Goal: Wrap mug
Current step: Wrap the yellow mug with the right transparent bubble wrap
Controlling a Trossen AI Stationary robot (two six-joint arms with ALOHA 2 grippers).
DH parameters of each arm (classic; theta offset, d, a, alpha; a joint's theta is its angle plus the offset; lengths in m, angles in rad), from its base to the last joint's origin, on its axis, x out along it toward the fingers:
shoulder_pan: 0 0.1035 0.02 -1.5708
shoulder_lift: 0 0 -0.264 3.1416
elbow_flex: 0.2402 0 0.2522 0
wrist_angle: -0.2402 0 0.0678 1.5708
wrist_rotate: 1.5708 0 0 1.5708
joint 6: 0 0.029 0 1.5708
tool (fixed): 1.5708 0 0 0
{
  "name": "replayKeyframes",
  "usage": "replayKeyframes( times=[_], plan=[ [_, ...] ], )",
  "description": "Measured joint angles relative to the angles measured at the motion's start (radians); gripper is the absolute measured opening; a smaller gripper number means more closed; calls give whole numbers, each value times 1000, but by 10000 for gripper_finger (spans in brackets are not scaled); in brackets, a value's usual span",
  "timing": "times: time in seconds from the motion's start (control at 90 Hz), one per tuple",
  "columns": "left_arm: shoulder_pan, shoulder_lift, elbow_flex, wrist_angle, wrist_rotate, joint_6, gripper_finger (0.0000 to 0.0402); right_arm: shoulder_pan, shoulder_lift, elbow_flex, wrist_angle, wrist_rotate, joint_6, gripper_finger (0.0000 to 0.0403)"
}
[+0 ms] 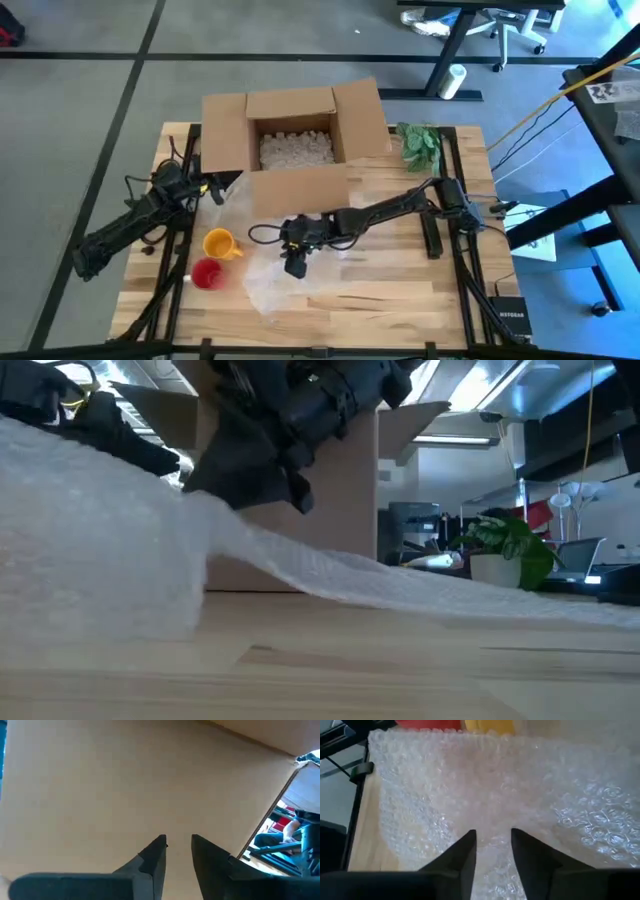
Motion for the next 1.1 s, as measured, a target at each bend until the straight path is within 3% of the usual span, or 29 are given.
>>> replayKeyframes(
  times=[0.356,0.744,0.878,1.1],
  plan=[
    [0,0,0,3,24,0,74,-8,-6,0,-22,-139,5,135],
    [0,0,11,-15,153,6,74,-7,-101,-1,-92,-29,-50,135],
    [0,0,42,-111,174,37,74,-7,-112,-1,-129,15,-53,135],
    [0,-1,105,-411,152,131,74,-6,-113,-1,-223,63,-54,135]
  ],
)
